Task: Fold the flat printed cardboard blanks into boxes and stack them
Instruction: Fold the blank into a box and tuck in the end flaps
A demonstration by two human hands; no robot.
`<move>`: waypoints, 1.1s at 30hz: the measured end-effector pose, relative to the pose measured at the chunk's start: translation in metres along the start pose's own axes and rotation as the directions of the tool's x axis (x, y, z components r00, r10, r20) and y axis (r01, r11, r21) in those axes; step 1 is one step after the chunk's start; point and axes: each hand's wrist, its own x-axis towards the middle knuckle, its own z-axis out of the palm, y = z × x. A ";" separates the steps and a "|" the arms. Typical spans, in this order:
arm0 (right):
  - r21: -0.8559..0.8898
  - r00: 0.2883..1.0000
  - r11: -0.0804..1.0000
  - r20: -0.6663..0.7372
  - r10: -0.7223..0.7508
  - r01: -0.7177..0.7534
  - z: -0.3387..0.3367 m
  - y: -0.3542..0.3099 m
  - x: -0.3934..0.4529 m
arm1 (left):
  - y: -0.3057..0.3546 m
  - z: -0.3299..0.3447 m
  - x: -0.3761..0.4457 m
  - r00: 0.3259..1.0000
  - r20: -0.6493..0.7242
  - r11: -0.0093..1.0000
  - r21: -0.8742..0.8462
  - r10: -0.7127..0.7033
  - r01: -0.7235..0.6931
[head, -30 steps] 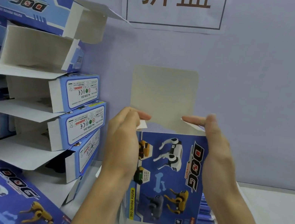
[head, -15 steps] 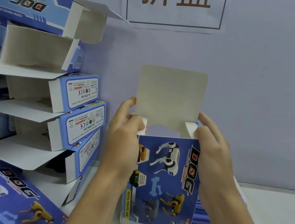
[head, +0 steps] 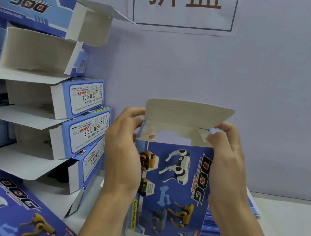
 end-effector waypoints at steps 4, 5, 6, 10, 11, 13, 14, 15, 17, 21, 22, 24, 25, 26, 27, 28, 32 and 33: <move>-0.022 0.999 1.000 0.048 -0.016 0.017 -0.002 0.001 0.001 | -0.003 0.001 0.001 0.996 -0.021 0.996 0.016 0.084 -0.083; -0.028 0.997 0.999 0.066 -0.026 0.028 -0.002 0.001 0.001 | -0.003 0.001 0.001 0.997 -0.027 0.997 0.017 0.078 -0.078; -0.031 0.996 0.999 0.084 -0.033 0.035 -0.002 0.001 0.001 | -0.004 0.001 0.002 0.998 -0.019 0.998 0.015 0.065 -0.065; -0.009 0.985 1.000 0.175 0.000 0.001 -0.001 0.001 -0.001 | -0.003 0.002 0.000 0.998 0.066 1.000 0.016 -0.022 0.021; 0.010 0.980 1.000 0.198 0.012 -0.014 -0.001 0.001 -0.001 | -0.003 0.002 0.000 0.995 0.081 0.998 0.004 -0.056 0.056; 0.048 0.973 0.998 0.231 0.022 -0.034 -0.001 0.000 -0.003 | -0.001 0.001 -0.001 0.994 0.083 0.997 0.022 -0.074 0.072; 0.057 0.971 0.998 0.237 0.025 -0.039 -0.001 -0.001 -0.003 | 0.000 0.001 -0.001 0.996 0.068 0.997 0.042 -0.065 0.062; 0.055 0.972 0.998 0.234 0.029 -0.043 -0.001 -0.001 -0.003 | 0.001 0.001 -0.001 0.997 0.048 0.997 0.054 -0.053 0.050; 0.019 0.977 0.999 0.208 0.041 -0.046 0.000 -0.001 -0.002 | 0.002 0.002 -0.001 0.999 0.024 0.998 0.060 -0.035 0.034; -0.037 0.994 0.999 0.107 0.025 -0.021 0.002 -0.003 -0.001 | -0.002 0.000 -0.001 0.999 0.017 0.994 0.097 0.044 -0.045; -0.040 0.996 0.999 0.084 0.005 -0.002 0.003 -0.003 -0.001 | -0.003 0.000 -0.002 0.998 0.012 0.992 0.106 0.069 -0.070; -0.055 0.998 0.997 0.052 -0.043 0.045 0.003 -0.002 -0.002 | -0.006 -0.001 -0.001 0.995 0.001 0.989 0.112 0.101 -0.101; -0.068 0.997 0.995 0.045 -0.067 0.070 0.003 -0.002 -0.002 | -0.008 -0.002 -0.001 0.994 0.004 0.988 0.106 0.110 -0.110; -0.072 0.995 0.993 0.045 -0.086 0.089 0.003 -0.001 -0.003 | -0.009 -0.002 -0.001 0.994 0.009 0.989 0.096 0.112 -0.113; -0.069 0.994 0.993 0.050 -0.097 0.101 0.003 -0.001 -0.003 | -0.010 -0.002 -0.001 0.994 0.013 0.992 0.072 0.106 -0.107; -0.060 0.993 0.992 0.060 -0.105 0.109 0.002 -0.001 -0.004 | -0.011 -0.002 -0.001 0.996 0.009 0.996 0.034 0.085 -0.085; 0.040 0.991 0.997 0.116 -0.071 0.067 -0.001 0.002 -0.009 | -0.012 -0.005 0.001 0.999 -0.034 0.995 -0.098 -0.024 0.020; 0.079 0.991 0.996 0.129 -0.044 0.034 -0.002 0.003 -0.011 | -0.012 -0.006 0.002 0.999 -0.040 0.994 -0.100 -0.037 0.032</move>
